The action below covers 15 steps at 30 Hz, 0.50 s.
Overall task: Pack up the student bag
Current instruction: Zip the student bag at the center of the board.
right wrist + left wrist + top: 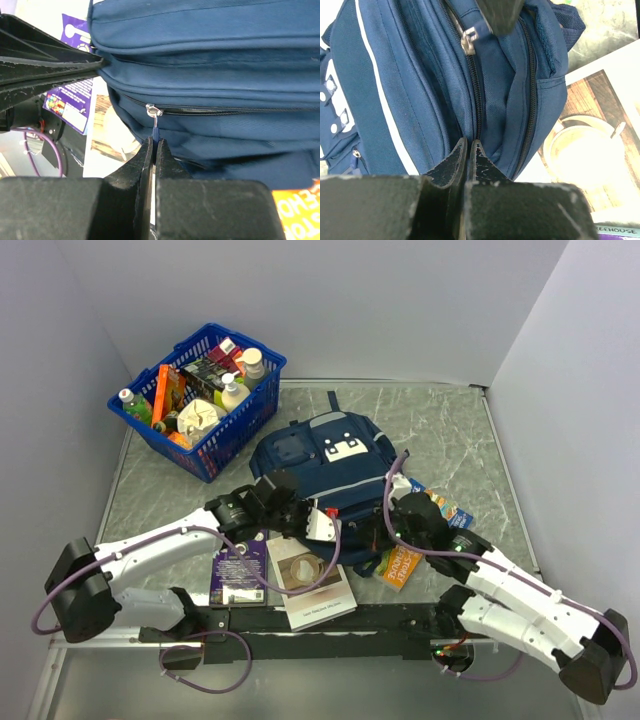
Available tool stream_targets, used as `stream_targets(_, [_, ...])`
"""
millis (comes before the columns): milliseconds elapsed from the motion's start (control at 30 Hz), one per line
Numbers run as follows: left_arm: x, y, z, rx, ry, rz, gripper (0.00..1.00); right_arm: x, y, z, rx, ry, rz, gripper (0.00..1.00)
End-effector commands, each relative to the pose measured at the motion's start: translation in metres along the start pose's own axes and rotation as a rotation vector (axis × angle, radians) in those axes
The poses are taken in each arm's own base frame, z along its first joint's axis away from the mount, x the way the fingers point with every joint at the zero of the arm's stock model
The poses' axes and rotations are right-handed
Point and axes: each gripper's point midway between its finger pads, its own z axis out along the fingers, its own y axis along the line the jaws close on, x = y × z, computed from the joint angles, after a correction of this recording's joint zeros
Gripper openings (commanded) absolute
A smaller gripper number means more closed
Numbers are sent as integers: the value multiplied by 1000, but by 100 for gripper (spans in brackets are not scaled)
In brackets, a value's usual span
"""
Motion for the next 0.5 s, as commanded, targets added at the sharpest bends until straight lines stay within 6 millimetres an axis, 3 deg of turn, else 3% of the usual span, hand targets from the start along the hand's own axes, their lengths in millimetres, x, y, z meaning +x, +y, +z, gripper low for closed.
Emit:
stream_targets(0, [5,12,-17,-69,39,37,1,-7,-6,-15,20,-13,-15,0])
stream_targets(233, [2,14,-39,-72,44,23,1,-8,-43,-16,173,-16,-14,0])
stream_targets(467, [12,5,-56,-69,72,6,1,-35,-62,-22,255,-96,-4,0])
